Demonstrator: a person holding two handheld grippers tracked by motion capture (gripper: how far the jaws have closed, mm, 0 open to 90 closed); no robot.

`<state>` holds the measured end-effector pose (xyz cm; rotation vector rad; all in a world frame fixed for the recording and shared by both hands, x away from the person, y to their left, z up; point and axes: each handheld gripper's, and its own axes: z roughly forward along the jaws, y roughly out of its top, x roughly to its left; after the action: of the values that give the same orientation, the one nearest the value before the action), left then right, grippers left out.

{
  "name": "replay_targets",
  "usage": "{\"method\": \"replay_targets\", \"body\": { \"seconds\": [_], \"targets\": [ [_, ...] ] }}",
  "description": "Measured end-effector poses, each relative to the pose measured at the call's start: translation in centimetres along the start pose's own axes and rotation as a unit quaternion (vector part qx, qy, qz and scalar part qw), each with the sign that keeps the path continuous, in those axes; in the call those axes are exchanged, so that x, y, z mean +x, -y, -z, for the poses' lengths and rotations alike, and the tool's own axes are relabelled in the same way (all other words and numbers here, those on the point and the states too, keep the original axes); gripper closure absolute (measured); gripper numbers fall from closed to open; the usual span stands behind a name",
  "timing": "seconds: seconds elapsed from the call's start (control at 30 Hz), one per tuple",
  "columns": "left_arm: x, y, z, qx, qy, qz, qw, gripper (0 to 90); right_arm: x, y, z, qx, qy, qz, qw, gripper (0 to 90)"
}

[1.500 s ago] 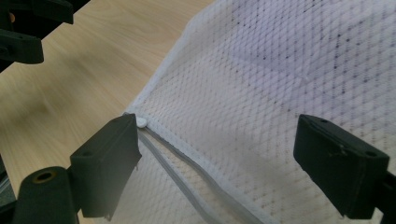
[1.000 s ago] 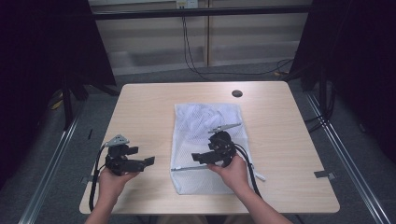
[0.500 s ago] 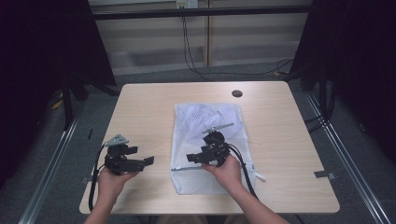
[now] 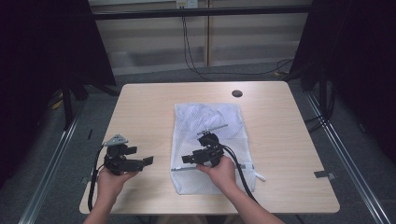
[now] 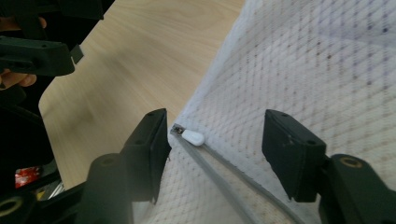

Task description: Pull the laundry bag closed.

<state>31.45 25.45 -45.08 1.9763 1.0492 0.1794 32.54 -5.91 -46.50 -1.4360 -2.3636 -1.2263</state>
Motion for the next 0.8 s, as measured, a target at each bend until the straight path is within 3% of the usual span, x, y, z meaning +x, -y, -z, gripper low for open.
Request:
{"method": "replay_targets", "body": {
  "seconds": [0.27, 0.63, 0.8],
  "targets": [
    [0.0, 0.0, 0.1, 0.000, -0.001, -0.001, 1.0000, 9.5, 0.5, 0.2, -1.1, 0.018, -0.027, -0.015, 0.9994, 56.4],
    [0.1, 0.0, 0.1, 0.000, 0.001, 0.000, 1.0000, 9.7, 0.6, 0.3, -2.2, 0.034, -0.026, -0.030, 0.9987, 57.8],
    [0.1, 0.0, 0.1, 0.000, 0.002, 0.000, 1.0000, 9.9, 0.7, 0.4, -2.6, 0.033, -0.031, -0.026, 0.9986, 63.9]
  ]
}}
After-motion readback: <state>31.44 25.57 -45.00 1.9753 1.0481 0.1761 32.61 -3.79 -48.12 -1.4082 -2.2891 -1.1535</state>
